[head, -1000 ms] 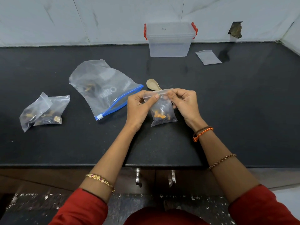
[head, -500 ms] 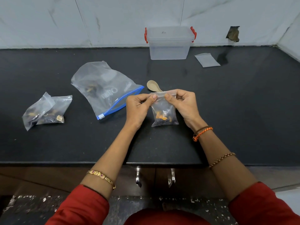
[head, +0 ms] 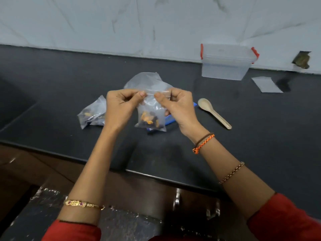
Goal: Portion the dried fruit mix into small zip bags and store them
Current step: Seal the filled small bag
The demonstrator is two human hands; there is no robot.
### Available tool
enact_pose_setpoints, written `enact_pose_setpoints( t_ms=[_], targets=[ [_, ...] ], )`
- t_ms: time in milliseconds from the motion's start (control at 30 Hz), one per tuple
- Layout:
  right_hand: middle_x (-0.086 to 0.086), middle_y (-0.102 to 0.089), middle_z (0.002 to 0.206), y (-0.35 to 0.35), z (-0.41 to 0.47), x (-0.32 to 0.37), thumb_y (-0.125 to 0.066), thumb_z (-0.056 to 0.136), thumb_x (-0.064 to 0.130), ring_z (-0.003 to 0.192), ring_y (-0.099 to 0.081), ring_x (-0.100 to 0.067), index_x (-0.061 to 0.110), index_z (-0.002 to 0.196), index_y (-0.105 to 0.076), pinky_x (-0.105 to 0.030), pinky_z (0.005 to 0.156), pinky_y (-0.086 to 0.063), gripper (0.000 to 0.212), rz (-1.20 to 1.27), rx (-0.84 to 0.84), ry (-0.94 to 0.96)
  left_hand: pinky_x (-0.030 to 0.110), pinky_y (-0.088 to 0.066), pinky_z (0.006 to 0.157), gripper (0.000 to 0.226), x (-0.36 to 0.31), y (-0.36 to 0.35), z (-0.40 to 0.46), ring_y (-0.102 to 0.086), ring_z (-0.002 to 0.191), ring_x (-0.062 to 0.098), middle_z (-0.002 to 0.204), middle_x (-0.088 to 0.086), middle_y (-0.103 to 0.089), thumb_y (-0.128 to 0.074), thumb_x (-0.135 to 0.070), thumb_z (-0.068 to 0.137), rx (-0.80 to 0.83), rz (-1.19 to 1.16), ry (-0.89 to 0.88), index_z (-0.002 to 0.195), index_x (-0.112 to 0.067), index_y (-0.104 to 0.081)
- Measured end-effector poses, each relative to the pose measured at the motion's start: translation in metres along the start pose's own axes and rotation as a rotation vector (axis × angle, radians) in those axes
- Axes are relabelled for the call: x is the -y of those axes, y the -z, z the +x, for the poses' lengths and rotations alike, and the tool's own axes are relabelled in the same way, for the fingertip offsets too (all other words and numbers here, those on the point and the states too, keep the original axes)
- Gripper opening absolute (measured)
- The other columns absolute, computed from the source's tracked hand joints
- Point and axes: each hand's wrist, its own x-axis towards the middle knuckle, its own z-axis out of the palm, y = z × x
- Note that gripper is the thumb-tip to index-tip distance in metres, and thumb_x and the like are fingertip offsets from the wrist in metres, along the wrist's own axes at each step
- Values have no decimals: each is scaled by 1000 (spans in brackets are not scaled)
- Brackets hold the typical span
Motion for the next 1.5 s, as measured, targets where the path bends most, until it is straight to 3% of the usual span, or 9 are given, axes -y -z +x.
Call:
enact_pose_setpoints(
  t_ms=[167,400,600,733,900,1133,1233,1367,1500],
  targets=[
    [-4,-54,56,-77,15,-14,-62,87,6,42,-51,0,10,67,-57,-13,44,-46,21,6,189,-183,15,-47,59,3,25,79,3,-59,59,-3,58,-19,-66,-68,-9,82,-113,90,70,81,-8,-70],
    [-20,-67,72,-152,29,-31,-61,85,8,54,-64,-14,-6,71,-62,-29,59,-59,20,-128,223,-297,30,-45,38,24,55,139,20,-52,34,23,42,1,-56,-67,-26,84,-181,203,207,64,-14,-65],
    [-14,-69,59,-166,45,-45,-57,80,3,54,-68,-22,-6,66,-67,-38,68,-60,19,-485,121,-161,20,-38,46,29,89,131,33,-44,39,0,48,-6,-52,-64,-21,86,-197,262,249,58,-20,-56],
    [-10,-69,64,-165,56,-50,-66,83,11,64,-69,-25,6,63,-64,-43,64,-58,21,-516,74,-132,12,-37,46,24,94,122,39,-47,42,-5,53,-10,-54,-62,-20,88,-231,227,234,65,-15,-60],
    [-8,-70,67,-155,53,-53,-72,79,25,64,-68,-22,6,75,-68,-41,68,-58,19,-508,59,-66,21,-47,58,16,97,122,39,-54,55,-2,65,-6,-62,-64,-25,86,-258,201,271,80,-11,-69],
    [3,-64,67,-132,42,-44,-72,79,30,60,-63,-13,9,83,-67,-34,66,-58,23,-298,-18,-94,17,-42,83,31,83,110,30,-53,91,10,111,0,-63,-62,-26,86,-461,359,171,113,-12,-63],
    [7,-60,61,-113,37,-35,-69,83,26,50,-58,-5,14,71,-62,-20,52,-52,18,-239,-46,-96,3,-34,76,27,66,92,28,-48,93,9,107,-7,-59,-60,-22,86,-501,391,71,111,-12,-63],
    [1,-61,59,-75,34,-24,-66,85,24,47,-55,-6,14,66,-61,-16,45,-46,22,-134,-121,-119,21,-46,79,16,43,51,33,-54,84,9,95,-6,-62,-58,-20,85,-457,241,38,97,-13,-65],
    [-1,-61,60,-21,37,-10,-62,88,24,42,-52,-3,14,63,-61,-17,43,-44,27,-7,-213,-117,13,-45,69,5,26,-13,36,-54,65,-6,74,-11,-61,-60,-14,87,-339,9,115,85,-14,-65]
  ],
)
